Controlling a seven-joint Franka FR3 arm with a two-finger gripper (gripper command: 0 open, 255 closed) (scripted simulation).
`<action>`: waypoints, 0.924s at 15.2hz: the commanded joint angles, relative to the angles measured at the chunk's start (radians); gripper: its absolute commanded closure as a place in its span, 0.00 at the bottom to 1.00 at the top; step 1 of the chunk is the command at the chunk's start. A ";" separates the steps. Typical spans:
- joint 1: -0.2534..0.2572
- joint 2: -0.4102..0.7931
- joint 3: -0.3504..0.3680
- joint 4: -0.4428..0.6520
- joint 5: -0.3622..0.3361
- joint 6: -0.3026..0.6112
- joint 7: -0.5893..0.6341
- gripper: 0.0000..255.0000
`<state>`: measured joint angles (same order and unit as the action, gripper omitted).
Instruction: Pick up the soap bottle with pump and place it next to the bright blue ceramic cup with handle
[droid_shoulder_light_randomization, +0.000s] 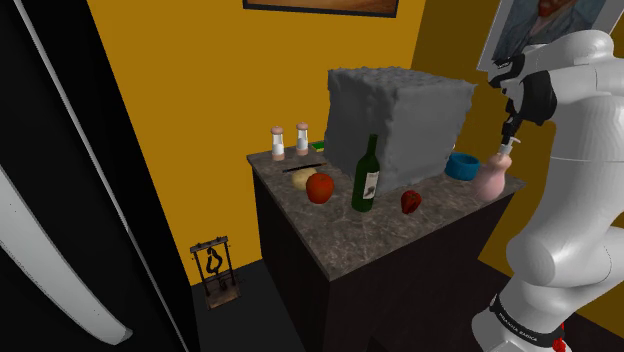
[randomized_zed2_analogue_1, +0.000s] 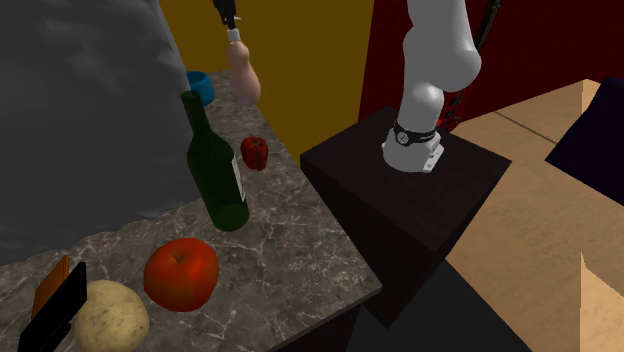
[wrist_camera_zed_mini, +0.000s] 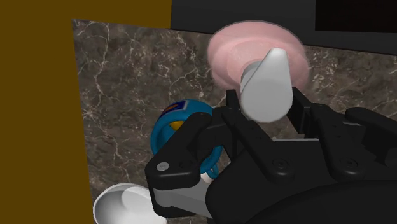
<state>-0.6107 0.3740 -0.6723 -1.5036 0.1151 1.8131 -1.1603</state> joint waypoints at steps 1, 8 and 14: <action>0.000 0.000 0.000 0.001 0.000 0.000 0.000 0.00; -0.004 -0.002 -0.002 0.067 -0.002 -0.067 0.002 0.00; -0.011 0.004 -0.002 0.136 0.001 -0.130 0.002 0.00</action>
<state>-0.6225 0.3782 -0.6744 -1.3689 0.1161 1.6854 -1.1584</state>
